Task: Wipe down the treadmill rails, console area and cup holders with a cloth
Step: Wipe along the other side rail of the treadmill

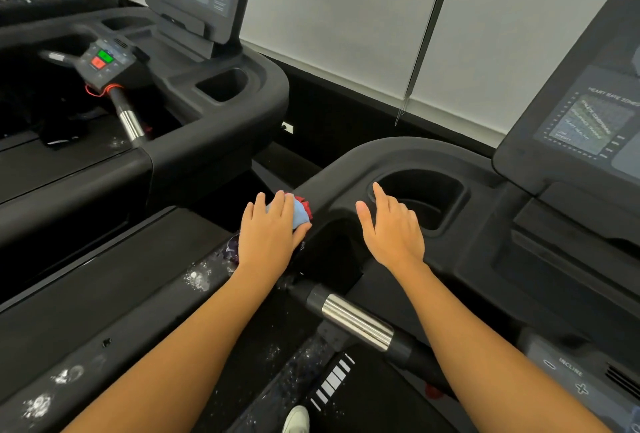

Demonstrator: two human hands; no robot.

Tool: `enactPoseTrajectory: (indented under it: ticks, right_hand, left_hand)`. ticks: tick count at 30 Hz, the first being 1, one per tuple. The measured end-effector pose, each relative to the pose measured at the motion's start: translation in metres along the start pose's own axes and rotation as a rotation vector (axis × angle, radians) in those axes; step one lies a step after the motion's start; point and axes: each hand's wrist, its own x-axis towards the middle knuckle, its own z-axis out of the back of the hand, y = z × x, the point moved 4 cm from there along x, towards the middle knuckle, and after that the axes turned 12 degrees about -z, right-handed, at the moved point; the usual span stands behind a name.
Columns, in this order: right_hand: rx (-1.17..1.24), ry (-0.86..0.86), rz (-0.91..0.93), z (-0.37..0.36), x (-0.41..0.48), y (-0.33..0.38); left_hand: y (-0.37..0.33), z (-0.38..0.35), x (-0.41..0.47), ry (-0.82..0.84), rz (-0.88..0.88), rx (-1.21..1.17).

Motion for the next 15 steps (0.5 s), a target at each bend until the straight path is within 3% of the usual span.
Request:
enactPoseTrajectory:
  ticks: [5, 10, 15]
  right_hand:
    - [0.034, 0.001, 0.002, 0.000, 0.000, -0.003]
    - [0.060, 0.006, 0.000, 0.000, 0.001, -0.005]
    - [0.090, 0.020, 0.000, -0.001, 0.002, -0.006]
  left_hand:
    - [-0.008, -0.004, 0.017, 0.047, 0.008, 0.006]
    - [0.006, 0.002, -0.017, -0.078, -0.045, 0.002]
    - [0.013, 0.010, -0.043, -0.098, -0.025, 0.007]
